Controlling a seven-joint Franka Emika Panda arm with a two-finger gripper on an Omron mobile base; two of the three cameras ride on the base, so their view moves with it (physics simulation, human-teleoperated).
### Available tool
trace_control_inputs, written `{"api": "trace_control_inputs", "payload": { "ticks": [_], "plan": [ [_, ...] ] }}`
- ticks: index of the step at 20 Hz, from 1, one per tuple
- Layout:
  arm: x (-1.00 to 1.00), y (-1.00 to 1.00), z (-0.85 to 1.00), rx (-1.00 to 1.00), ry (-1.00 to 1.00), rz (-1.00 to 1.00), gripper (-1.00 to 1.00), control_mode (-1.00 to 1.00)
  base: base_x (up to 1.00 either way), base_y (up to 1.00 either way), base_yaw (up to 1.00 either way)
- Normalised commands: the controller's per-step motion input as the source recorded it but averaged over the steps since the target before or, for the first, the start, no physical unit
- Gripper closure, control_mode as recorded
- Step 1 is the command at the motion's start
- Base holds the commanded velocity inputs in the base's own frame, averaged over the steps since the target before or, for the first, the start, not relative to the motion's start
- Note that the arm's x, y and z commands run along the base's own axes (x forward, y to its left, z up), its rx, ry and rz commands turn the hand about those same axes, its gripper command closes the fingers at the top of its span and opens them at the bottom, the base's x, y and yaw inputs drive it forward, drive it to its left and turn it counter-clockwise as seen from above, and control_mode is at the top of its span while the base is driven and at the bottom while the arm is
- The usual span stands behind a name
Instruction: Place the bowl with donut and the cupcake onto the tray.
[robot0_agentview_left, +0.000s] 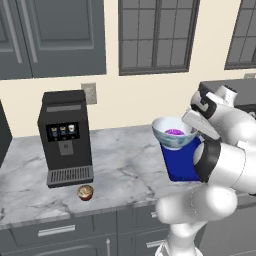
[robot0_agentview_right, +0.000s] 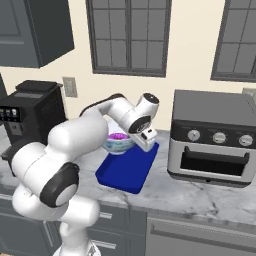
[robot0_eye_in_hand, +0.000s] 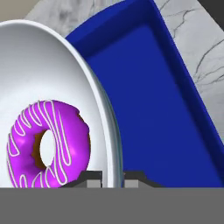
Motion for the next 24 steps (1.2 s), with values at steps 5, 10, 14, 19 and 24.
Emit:
{"api": "trace_control_inputs", "payload": {
  "ticks": [5, 10, 14, 19, 24],
  "plan": [
    [0.0, -0.34, -0.1, -0.02, 0.01, -0.14, 1.0, -1.0, 0.0, 0.0, 0.0],
    [0.17, -0.35, -0.16, -0.01, 0.03, -0.1, 1.0, -1.0, 0.0, 0.0, 0.0],
    [0.22, -0.15, -0.24, -0.03, 0.09, -0.05, 1.0, -1.0, 0.0, 0.0, 0.0],
    [0.13, -0.07, -0.24, -0.03, 0.04, -0.03, 1.0, -1.0, 0.0, 0.0, 0.0],
    [0.07, -0.04, -0.23, 0.0, -0.06, 0.01, 1.0, -1.0, 0.0, 0.0, 0.0]
  ]
}}
